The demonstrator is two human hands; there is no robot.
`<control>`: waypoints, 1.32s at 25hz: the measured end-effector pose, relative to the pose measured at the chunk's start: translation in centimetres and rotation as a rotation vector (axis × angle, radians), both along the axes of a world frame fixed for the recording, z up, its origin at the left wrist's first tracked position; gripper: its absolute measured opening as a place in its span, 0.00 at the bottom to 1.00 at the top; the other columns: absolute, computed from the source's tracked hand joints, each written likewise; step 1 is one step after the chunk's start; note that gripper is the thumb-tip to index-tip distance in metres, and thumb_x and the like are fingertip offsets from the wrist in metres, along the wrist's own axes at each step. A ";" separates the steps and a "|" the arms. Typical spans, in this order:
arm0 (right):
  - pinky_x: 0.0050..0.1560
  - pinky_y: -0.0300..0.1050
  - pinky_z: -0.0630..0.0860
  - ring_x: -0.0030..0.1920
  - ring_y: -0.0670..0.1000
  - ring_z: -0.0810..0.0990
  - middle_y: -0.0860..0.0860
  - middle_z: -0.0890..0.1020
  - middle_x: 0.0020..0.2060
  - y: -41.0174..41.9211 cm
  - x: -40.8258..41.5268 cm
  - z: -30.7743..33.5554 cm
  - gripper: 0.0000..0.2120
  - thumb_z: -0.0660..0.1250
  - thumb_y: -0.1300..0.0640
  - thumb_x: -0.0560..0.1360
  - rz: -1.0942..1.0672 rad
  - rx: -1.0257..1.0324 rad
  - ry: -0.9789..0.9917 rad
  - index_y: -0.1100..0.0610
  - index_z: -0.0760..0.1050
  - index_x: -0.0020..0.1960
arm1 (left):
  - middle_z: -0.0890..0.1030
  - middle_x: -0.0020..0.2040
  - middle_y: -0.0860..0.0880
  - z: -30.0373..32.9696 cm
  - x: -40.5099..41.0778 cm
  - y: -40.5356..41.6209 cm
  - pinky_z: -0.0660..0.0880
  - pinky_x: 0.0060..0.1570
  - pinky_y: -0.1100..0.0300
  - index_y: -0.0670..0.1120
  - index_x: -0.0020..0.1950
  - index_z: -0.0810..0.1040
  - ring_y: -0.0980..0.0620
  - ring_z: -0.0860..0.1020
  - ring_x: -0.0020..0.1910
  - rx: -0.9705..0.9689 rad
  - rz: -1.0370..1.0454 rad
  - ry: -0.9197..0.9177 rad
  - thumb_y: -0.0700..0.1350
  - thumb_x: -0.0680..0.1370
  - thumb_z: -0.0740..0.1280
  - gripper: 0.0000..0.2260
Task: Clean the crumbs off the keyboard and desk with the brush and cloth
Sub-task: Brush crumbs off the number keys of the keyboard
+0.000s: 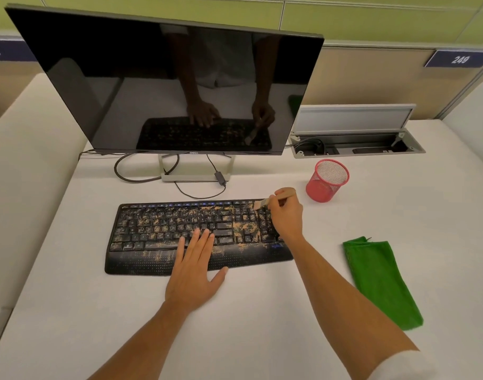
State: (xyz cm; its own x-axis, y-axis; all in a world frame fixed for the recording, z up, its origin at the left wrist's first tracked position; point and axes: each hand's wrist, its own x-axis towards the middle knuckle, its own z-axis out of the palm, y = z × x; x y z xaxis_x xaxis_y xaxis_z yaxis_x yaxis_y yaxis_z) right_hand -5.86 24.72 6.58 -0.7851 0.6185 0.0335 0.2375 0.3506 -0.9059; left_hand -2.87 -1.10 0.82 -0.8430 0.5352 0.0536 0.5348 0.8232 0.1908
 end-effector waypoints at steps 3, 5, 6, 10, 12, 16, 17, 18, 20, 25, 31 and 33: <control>0.39 0.45 0.79 0.40 0.53 0.83 0.52 0.82 0.43 1.7 0.8 -0.3 0.05 0.65 0.56 0.80 -0.035 -0.012 -0.013 0.59 0.75 0.50 | 0.53 0.81 0.49 0.1 -0.1 0.0 0.43 0.77 0.44 0.45 0.80 0.55 0.50 0.45 0.80 0.006 -0.003 -0.001 0.66 0.80 0.53 0.36; 0.38 0.44 0.79 0.39 0.55 0.83 0.55 0.83 0.42 2.9 1.6 -0.2 0.05 0.65 0.57 0.80 -0.084 -0.002 -0.013 0.58 0.75 0.50 | 0.52 0.81 0.49 0.1 -0.1 0.0 0.43 0.77 0.44 0.46 0.80 0.55 0.50 0.45 0.80 0.001 -0.003 -0.005 0.66 0.80 0.53 0.35; 0.38 0.46 0.80 0.38 0.55 0.83 0.55 0.83 0.41 3.6 1.9 -0.1 0.04 0.65 0.57 0.80 -0.114 -0.006 -0.011 0.58 0.75 0.50 | 0.52 0.81 0.49 0.2 -0.1 0.0 0.43 0.77 0.44 0.46 0.81 0.55 0.50 0.44 0.80 -0.004 -0.004 -0.007 0.66 0.80 0.53 0.35; 0.42 0.54 0.82 0.39 0.55 0.83 0.54 0.83 0.42 5.8 2.2 -0.3 0.06 0.64 0.57 0.79 -0.240 -0.036 -0.042 0.58 0.77 0.49 | 0.52 0.81 0.49 0.2 -0.1 0.0 0.43 0.76 0.44 0.46 0.81 0.54 0.50 0.44 0.80 -0.003 -0.005 -0.012 0.66 0.80 0.52 0.35; 0.39 0.48 0.81 0.40 0.56 0.83 0.56 0.84 0.43 6.0 2.1 0.0 0.06 0.64 0.56 0.79 -0.261 -0.062 -0.027 0.58 0.77 0.49 | 0.52 0.81 0.49 0.2 -0.1 0.1 0.43 0.77 0.44 0.46 0.81 0.54 0.50 0.44 0.80 -0.007 -0.005 -0.016 0.66 0.80 0.52 0.35; 0.31 0.36 0.76 0.34 0.49 0.81 0.55 0.83 0.40 4.1 0.6 1.0 0.09 0.64 0.58 0.82 -0.115 -0.096 0.033 0.63 0.77 0.50 | 0.52 0.81 0.49 0.2 -0.2 0.1 0.43 0.77 0.44 0.46 0.80 0.55 0.50 0.45 0.80 -0.006 -0.003 -0.019 0.66 0.80 0.51 0.35; 0.32 0.37 0.76 0.32 0.47 0.80 0.55 0.83 0.38 3.5 0.1 1.1 0.10 0.63 0.56 0.82 -0.056 -0.093 0.012 0.62 0.78 0.49 | 0.53 0.81 0.49 0.2 -0.2 0.1 0.43 0.77 0.44 0.46 0.80 0.55 0.50 0.45 0.80 -0.005 -0.004 -0.017 0.66 0.80 0.51 0.35; 0.33 0.38 0.76 0.31 0.45 0.80 0.54 0.83 0.37 3.1 -0.3 1.1 0.11 0.63 0.55 0.82 -0.004 -0.087 -0.023 0.62 0.79 0.49 | 0.53 0.81 0.49 0.2 -0.2 0.0 0.43 0.77 0.44 0.46 0.80 0.55 0.50 0.45 0.80 -0.007 -0.005 -0.014 0.66 0.80 0.51 0.35; 0.34 0.38 0.75 0.30 0.43 0.80 0.53 0.83 0.38 2.8 -0.6 0.5 0.12 0.63 0.54 0.82 0.044 -0.103 -0.072 0.62 0.79 0.50 | 0.53 0.81 0.50 0.2 -0.2 0.0 0.43 0.77 0.44 0.46 0.80 0.55 0.50 0.46 0.80 -0.005 -0.006 -0.015 0.67 0.80 0.51 0.35; 0.36 0.45 0.78 0.32 0.47 0.82 0.54 0.85 0.37 6.2 0.9 0.0 0.11 0.64 0.55 0.81 -0.133 -0.147 -0.086 0.61 0.80 0.47 | 0.53 0.81 0.50 0.2 -0.2 0.0 0.42 0.77 0.45 0.46 0.80 0.55 0.50 0.46 0.80 0.002 -0.010 -0.017 0.67 0.80 0.50 0.35; 0.35 0.46 0.78 0.31 0.48 0.80 0.54 0.84 0.37 7.1 1.2 1.0 0.11 0.64 0.57 0.81 -0.234 -0.168 -0.021 0.59 0.80 0.43 | 0.53 0.81 0.50 0.3 -0.1 0.0 0.43 0.77 0.44 0.46 0.80 0.55 0.50 0.46 0.80 0.004 -0.006 -0.014 0.67 0.80 0.51 0.35; 0.32 0.42 0.75 0.30 0.47 0.80 0.53 0.83 0.35 5.6 0.4 1.5 0.10 0.64 0.58 0.81 -0.141 -0.215 0.002 0.58 0.79 0.42 | 0.53 0.81 0.50 0.3 -0.1 0.0 0.43 0.77 0.44 0.47 0.80 0.55 0.51 0.46 0.80 0.006 -0.005 -0.017 0.67 0.80 0.51 0.35</control>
State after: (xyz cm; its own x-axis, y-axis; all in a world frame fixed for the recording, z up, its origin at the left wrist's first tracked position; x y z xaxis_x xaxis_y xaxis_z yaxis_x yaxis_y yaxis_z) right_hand -5.48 30.32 8.03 -0.6906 0.7151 -0.1085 0.2682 0.1139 -0.9566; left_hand -2.99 -1.08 1.13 -0.8414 0.5388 0.0427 0.5352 0.8195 0.2051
